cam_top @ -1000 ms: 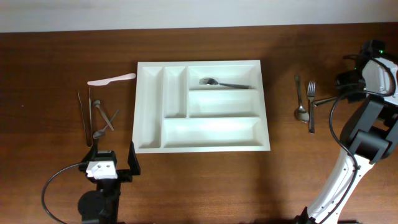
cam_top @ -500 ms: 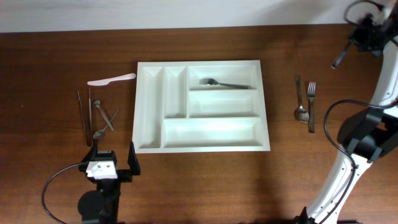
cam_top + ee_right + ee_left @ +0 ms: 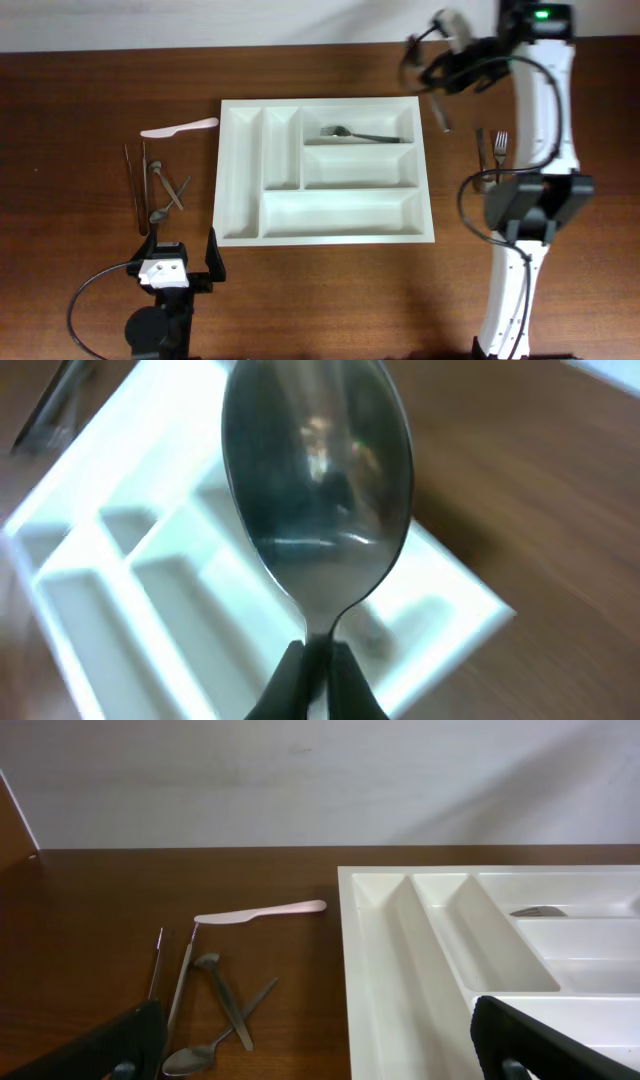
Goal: Pack container
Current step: 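Carry the spoon into the tray's middle-right compartment and release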
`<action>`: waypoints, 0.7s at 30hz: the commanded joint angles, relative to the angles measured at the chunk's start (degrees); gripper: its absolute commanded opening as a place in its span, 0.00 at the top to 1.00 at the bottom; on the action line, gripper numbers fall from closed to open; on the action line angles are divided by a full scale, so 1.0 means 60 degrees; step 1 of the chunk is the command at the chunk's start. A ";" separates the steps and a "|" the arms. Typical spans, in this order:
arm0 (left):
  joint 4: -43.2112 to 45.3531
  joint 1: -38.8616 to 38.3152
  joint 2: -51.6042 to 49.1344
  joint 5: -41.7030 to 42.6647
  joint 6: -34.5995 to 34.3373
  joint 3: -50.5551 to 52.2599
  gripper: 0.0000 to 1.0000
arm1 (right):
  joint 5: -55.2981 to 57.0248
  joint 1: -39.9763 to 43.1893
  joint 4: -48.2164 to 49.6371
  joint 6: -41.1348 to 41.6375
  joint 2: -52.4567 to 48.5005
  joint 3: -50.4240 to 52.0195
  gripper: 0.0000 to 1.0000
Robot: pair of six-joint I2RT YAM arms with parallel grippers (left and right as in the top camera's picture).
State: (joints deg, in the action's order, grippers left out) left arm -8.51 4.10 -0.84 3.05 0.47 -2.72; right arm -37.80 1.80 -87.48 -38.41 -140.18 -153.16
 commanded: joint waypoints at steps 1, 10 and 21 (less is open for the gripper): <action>0.0018 -0.0033 0.0084 0.0102 0.0146 0.0058 0.01 | -0.0284 -0.0678 -0.0688 -0.2794 0.0051 -0.0168 0.96; 0.0018 -0.0033 0.0084 0.0102 0.0146 0.0058 0.01 | 0.0200 -0.1923 -0.1326 -0.5104 0.0033 0.0849 0.96; 0.0018 -0.0033 0.0084 0.0102 0.0146 0.0058 0.01 | 0.0149 -0.2495 -0.0113 -0.6065 0.0033 0.3803 0.96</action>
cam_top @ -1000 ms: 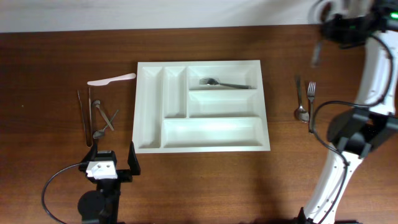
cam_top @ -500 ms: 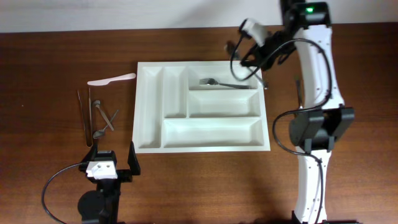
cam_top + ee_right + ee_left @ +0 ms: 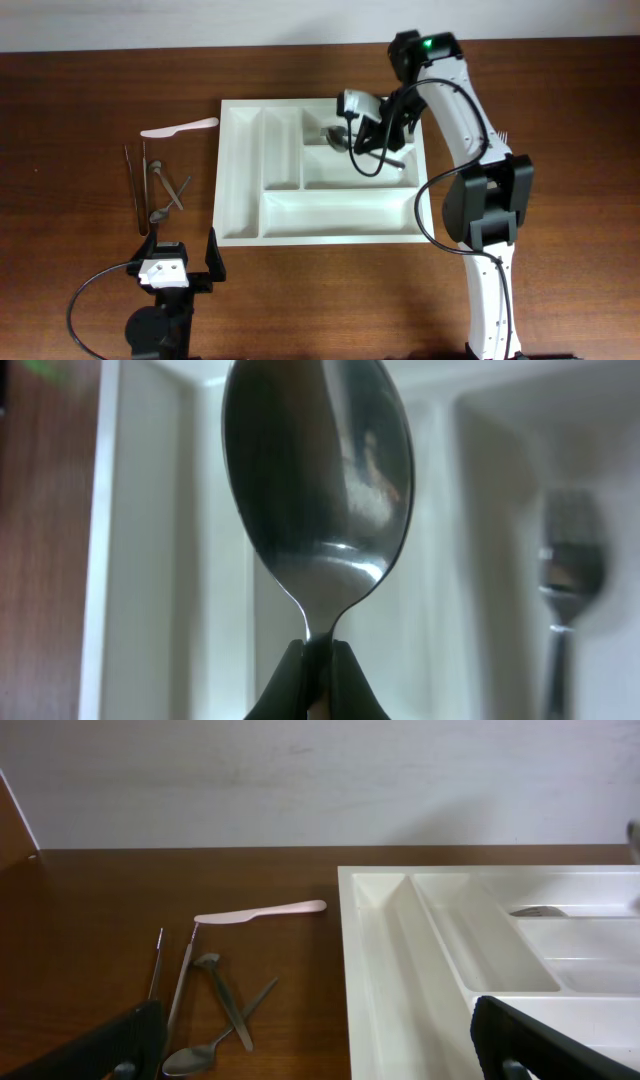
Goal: Pack container
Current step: 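Carry the spoon into the tray's middle-right compartment and release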
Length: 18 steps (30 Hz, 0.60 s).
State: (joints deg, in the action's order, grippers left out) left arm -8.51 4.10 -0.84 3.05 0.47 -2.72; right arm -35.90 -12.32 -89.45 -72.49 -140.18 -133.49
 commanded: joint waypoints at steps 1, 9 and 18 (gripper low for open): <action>0.0018 -0.0033 0.0084 0.0102 0.0146 0.0058 0.01 | -0.0197 -0.0142 0.0280 -0.0386 0.0033 0.0616 0.96; 0.0018 -0.0033 0.0084 0.0102 0.0146 0.0058 0.01 | -0.0310 -0.0131 0.1071 0.0433 0.0033 0.0783 0.50; 0.0018 -0.0033 0.0084 0.0102 0.0146 0.0058 0.01 | -0.1005 -0.0044 0.1173 0.2047 0.0036 0.0015 0.36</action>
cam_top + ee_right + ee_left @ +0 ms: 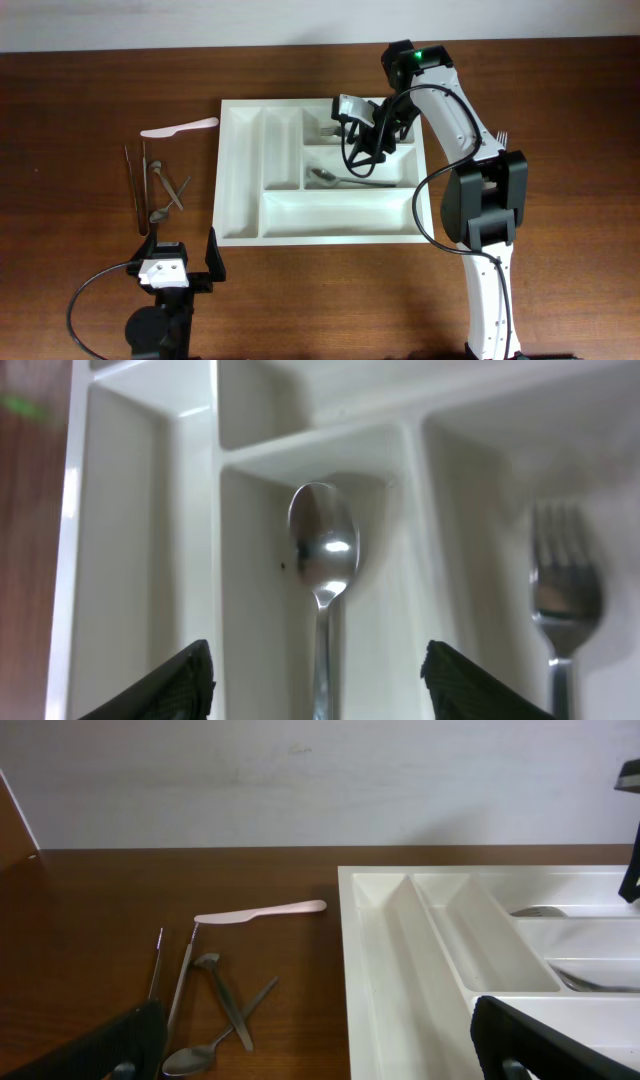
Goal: Pack container
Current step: 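Carry the spoon into the tray's middle-right compartment and release, then move the right gripper over the remaining fork on the right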
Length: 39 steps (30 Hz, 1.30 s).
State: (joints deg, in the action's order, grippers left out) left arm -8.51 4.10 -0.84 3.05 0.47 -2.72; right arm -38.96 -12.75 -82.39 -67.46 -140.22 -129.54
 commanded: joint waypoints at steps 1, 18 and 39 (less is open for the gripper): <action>0.0018 -0.0033 0.0084 0.0102 0.0146 0.0058 0.01 | -0.0452 0.0106 -0.0004 0.2022 0.0044 -0.1056 0.44; 0.0018 -0.0033 0.0084 0.0102 0.0146 0.0058 0.01 | 0.4360 0.3348 -0.0922 0.9439 0.0040 -0.3180 0.01; 0.0018 -0.0033 0.0084 0.0106 0.0146 0.0058 0.01 | 0.6725 0.4958 -0.0073 1.2076 0.0044 0.0248 0.20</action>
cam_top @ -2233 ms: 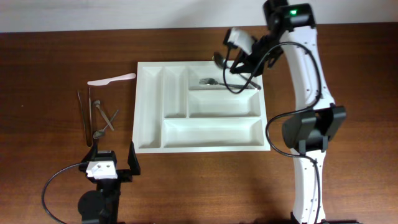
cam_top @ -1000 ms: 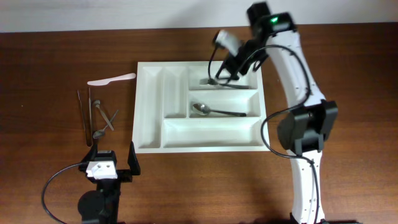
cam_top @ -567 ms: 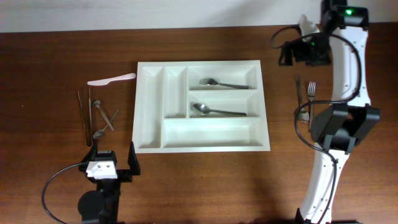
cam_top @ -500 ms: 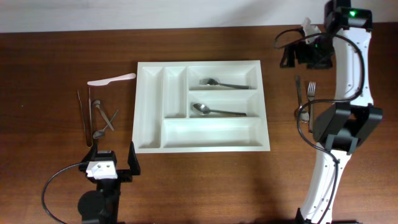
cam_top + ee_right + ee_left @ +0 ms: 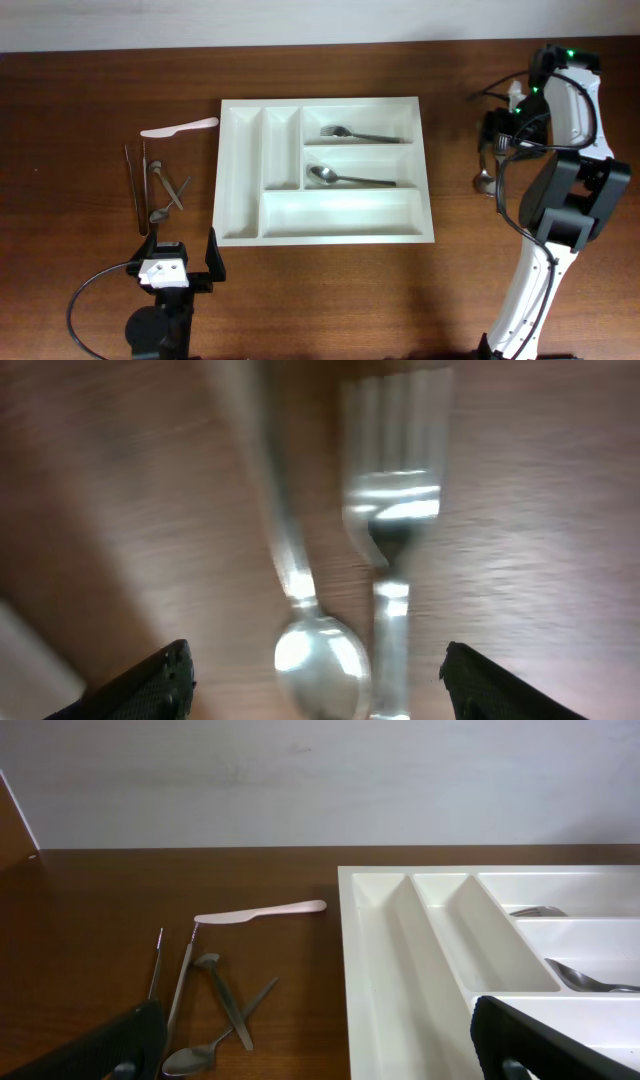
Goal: Pack container
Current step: 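Move the right gripper over the remaining fork on the right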
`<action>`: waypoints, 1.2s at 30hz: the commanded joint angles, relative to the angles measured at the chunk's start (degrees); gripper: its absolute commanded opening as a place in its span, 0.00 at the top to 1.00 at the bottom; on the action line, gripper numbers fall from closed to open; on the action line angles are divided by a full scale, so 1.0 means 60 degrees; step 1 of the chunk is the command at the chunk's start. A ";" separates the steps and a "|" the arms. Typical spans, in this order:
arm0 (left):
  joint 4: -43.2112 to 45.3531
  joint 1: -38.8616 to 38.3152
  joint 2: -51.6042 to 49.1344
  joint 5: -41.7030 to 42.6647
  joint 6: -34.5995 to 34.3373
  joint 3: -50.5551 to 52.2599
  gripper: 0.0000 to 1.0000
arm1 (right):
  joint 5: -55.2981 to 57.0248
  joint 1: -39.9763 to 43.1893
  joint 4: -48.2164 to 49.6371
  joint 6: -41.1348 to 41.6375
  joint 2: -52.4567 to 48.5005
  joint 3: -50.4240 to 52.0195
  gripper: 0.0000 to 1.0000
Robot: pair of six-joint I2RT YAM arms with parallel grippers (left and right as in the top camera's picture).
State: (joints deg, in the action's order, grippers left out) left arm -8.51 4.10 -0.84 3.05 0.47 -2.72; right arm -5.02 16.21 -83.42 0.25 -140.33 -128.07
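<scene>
The white cutlery tray (image 5: 240, 205) lies mid-table. A fork (image 5: 358, 134) rests in its top right compartment and a spoon (image 5: 345, 179) in the compartment below. Right of the tray, my right gripper (image 5: 497, 138) hovers open and empty over a loose spoon (image 5: 318, 660) and fork (image 5: 397, 525) on the wood; that view is blurred. The same spoon (image 5: 483, 181) shows in the overhead view. My left gripper (image 5: 181, 259) stands open and empty at the front left, its fingers (image 5: 130, 1040) low in the left wrist view, facing the tray (image 5: 380, 970).
Left of the tray lie a pale knife (image 5: 180, 127), two thin metal sticks (image 5: 132, 185), and crossed spoons (image 5: 165, 190). In the left wrist view the knife (image 5: 262, 912) and spoons (image 5: 225, 1020) are ahead on the left. A white wall borders the far edge.
My right gripper has left the tray's middle compartment and is now right of the tray, open over the loose spoon and fork. The placed spoon stays in the tray. The left arm is unchanged.
My right gripper held a spoon beyond the tray's right corner, then held it over the tray's right compartments. It then stood open with that spoon lying in the middle compartment. Now it is over the table cutlery at the right. The left arm never moved.
</scene>
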 commanded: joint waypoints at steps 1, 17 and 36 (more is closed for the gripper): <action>0.0018 -0.0033 0.0084 0.0102 0.0146 0.0058 0.01 | 0.1053 0.0182 0.0131 0.0790 0.0062 0.0004 0.20; 0.0018 -0.0033 0.0084 0.0102 0.0146 0.0058 0.01 | 0.1246 0.0259 0.0317 0.0750 0.0058 0.0098 0.22; 0.0018 -0.0033 0.0084 0.0102 0.0146 0.0058 0.01 | 0.1239 0.0259 0.1180 0.0539 0.0058 0.2153 0.27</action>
State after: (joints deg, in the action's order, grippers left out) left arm -8.51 4.10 -0.84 3.05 0.47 -2.72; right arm 1.13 17.50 -77.41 3.75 -140.29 -117.34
